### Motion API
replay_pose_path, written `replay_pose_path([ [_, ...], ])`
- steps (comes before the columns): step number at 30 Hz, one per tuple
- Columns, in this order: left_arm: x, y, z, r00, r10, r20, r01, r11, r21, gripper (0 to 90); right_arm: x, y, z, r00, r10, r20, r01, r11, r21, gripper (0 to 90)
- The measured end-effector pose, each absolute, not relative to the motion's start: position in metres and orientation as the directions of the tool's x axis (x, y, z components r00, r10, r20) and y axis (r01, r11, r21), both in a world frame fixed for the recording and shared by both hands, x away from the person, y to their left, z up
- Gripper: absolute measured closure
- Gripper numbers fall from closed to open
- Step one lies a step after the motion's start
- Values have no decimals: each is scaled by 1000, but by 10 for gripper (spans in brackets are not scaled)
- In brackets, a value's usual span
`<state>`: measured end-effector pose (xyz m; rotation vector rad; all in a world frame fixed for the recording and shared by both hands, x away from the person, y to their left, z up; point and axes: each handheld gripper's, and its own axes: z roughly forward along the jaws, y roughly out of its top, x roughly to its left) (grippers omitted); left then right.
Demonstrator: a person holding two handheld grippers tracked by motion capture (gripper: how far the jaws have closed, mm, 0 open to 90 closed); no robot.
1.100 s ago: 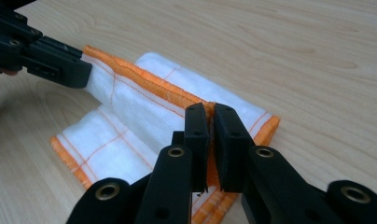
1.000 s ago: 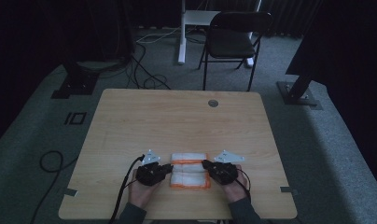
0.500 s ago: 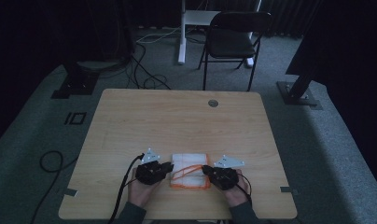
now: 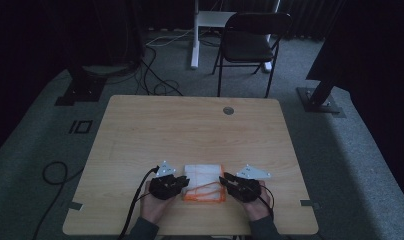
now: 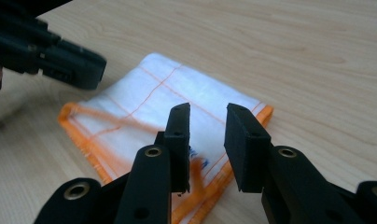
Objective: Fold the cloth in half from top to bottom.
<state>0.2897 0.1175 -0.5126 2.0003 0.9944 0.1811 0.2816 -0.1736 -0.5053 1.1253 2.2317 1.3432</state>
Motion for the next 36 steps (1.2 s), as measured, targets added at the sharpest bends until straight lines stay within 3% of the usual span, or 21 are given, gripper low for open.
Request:
replay_pose_path([
  [23,275,125,-529,683,699,-212,576,-337,744,764,289,-185,-515,-612,778,142,499,240,832,702],
  [36,285,154,-526,617,767,-176,569,-281,773,751,293,-192,-521,-587,796,148,514,226,827,702],
])
